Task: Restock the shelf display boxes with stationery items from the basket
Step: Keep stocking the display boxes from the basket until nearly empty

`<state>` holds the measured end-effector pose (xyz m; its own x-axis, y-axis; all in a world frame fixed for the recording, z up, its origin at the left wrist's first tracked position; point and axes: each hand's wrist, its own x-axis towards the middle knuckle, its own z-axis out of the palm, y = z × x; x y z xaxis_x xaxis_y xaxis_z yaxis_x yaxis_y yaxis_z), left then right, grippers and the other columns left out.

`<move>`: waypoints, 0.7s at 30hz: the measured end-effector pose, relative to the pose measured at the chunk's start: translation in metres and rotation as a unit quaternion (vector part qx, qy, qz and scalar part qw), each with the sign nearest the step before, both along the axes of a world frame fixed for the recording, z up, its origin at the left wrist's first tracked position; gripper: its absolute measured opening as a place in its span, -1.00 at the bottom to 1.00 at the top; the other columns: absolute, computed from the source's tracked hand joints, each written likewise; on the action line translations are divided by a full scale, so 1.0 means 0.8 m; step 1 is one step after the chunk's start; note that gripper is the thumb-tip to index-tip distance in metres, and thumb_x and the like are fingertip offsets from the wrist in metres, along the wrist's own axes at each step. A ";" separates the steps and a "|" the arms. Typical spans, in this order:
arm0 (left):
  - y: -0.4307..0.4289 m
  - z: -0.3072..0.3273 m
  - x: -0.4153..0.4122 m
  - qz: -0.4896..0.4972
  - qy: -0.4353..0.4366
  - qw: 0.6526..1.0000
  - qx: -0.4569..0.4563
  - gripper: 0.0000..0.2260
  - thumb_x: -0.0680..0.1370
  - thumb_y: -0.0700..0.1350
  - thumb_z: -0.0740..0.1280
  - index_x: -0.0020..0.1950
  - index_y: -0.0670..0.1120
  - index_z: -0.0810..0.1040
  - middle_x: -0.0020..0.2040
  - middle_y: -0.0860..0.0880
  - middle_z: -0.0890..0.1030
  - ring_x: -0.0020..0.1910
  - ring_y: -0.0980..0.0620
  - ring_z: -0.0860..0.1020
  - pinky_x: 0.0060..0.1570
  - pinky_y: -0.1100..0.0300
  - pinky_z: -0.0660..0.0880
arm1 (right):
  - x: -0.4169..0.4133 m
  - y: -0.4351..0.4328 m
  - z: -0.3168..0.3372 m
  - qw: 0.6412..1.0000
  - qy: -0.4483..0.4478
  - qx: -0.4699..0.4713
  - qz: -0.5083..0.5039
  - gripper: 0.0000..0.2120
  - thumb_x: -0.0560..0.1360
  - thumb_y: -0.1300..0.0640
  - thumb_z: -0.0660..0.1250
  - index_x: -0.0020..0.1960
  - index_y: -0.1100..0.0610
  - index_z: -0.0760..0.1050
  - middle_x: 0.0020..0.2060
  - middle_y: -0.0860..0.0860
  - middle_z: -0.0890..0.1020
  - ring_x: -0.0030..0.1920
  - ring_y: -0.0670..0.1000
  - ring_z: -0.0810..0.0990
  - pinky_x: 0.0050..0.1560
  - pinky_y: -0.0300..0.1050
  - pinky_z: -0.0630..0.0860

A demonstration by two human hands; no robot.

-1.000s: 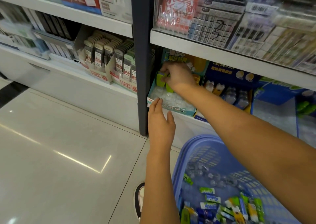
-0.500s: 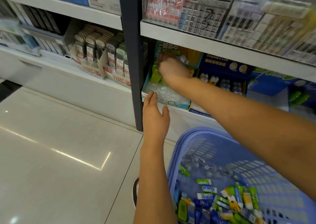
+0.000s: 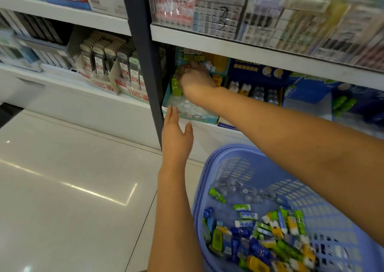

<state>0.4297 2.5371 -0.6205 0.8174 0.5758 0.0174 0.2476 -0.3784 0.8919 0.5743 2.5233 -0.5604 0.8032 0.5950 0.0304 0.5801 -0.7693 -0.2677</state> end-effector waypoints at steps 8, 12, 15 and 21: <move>-0.073 -0.007 -0.019 -0.105 0.019 0.994 -0.010 -0.73 0.60 -0.09 0.24 -0.23 -0.16 0.59 -0.32 -0.06 0.64 -0.29 -0.06 0.62 -0.17 0.08 0.58 | -0.099 -0.231 -0.041 0.992 0.039 0.120 -0.012 -0.71 0.57 0.03 0.25 -0.32 0.05 0.42 -0.44 -0.07 0.43 -0.39 -0.06 0.40 -0.32 -0.10 0.29; -0.146 -0.052 -0.010 -0.324 0.267 0.907 0.033 -0.76 0.56 -0.23 0.22 -0.06 -0.39 0.58 -0.08 -0.36 0.61 -0.06 -0.26 0.60 -0.02 -0.04 0.54 | -0.166 -0.354 -0.141 0.938 0.309 -0.121 -0.099 -0.84 0.54 0.14 0.30 0.03 0.19 0.60 -0.03 0.13 0.65 -0.01 0.10 0.59 0.06 -0.02 0.50; -0.179 -0.102 -0.029 -0.440 0.433 0.780 0.106 -0.83 0.59 -0.25 0.18 0.05 -0.31 0.51 -0.10 -0.26 0.53 -0.05 -0.21 0.53 -0.03 -0.03 0.43 | -0.200 -0.419 -0.198 0.880 0.395 -0.236 -0.118 -0.78 0.55 0.21 0.25 0.16 0.19 0.56 0.12 0.19 0.59 0.03 0.15 0.56 0.16 0.01 0.50; -0.201 -0.174 -0.078 -0.445 0.598 0.637 0.196 -0.71 0.64 -0.23 0.12 0.31 -0.30 0.43 0.27 -0.24 0.49 0.26 -0.15 0.47 0.22 0.03 0.40 | -0.224 -0.475 -0.248 0.859 0.393 -0.294 -0.146 -0.79 0.54 0.33 0.17 -0.21 0.17 0.50 -0.34 0.18 0.42 -0.41 0.05 0.27 -0.21 -0.09 0.29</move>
